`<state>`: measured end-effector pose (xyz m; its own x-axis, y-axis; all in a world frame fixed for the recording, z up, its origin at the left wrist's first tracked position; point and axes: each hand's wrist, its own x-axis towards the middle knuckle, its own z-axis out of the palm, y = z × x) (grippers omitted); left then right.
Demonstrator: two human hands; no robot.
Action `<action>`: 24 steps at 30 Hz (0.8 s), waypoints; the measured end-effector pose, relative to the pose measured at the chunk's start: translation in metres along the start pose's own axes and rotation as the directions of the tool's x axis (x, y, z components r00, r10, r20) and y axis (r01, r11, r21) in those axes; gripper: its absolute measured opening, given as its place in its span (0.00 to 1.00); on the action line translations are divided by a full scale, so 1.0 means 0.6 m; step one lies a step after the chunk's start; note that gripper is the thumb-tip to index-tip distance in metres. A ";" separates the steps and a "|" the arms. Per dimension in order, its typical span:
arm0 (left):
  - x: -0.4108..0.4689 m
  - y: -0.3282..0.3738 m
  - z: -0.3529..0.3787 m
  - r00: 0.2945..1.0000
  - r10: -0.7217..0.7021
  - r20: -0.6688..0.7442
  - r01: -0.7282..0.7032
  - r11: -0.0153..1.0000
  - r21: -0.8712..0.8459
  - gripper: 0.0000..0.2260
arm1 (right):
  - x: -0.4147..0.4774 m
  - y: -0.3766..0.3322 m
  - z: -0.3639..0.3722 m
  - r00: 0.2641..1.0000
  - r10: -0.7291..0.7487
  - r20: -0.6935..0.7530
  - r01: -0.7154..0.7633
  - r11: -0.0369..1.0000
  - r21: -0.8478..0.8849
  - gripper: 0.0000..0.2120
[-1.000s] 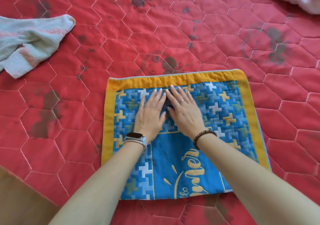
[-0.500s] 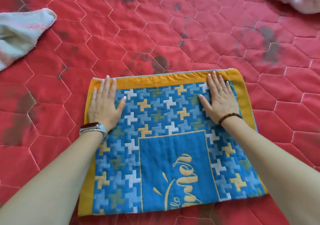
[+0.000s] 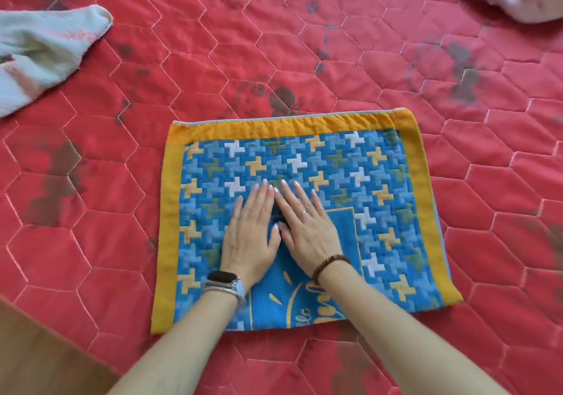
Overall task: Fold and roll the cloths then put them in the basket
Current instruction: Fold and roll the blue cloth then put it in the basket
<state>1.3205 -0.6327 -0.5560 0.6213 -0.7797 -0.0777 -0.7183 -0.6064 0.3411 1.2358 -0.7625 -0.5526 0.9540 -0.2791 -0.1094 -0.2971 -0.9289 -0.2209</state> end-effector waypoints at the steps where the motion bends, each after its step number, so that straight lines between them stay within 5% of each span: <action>1: -0.014 0.007 0.008 1.000 -0.015 0.010 0.014 1.000 0.009 0.30 | -0.011 -0.007 0.008 1.000 0.023 0.007 -0.023 1.000 -0.007 0.28; 6: -0.065 -0.028 0.014 0.999 -0.030 0.020 0.027 0.988 0.152 0.31 | -0.045 0.025 0.006 0.993 0.116 0.021 -0.115 0.993 -0.039 0.31; 15: -0.125 -0.121 -0.014 0.980 -0.190 -0.060 0.198 0.966 0.165 0.32 | -0.149 0.168 -0.023 0.884 0.468 -0.027 -0.467 0.884 0.015 0.35; 20: -0.145 -0.142 -0.020 0.970 -0.236 -0.065 0.240 0.969 0.057 0.31 | -0.185 0.192 -0.029 0.872 0.489 -0.022 -0.489 0.872 0.001 0.37; 24: -0.163 -0.143 -0.037 0.915 -0.391 -0.095 0.365 0.906 -0.215 0.33 | -0.191 0.155 -0.032 0.856 0.511 -0.074 -0.501 0.857 0.120 0.34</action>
<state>1.3286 -0.5010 -0.5571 0.8796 -0.4615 -0.1152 -0.3567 -0.8002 0.4821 1.0995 -0.8216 -0.5417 0.6681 -0.7318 -0.1349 -0.7375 -0.6270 -0.2509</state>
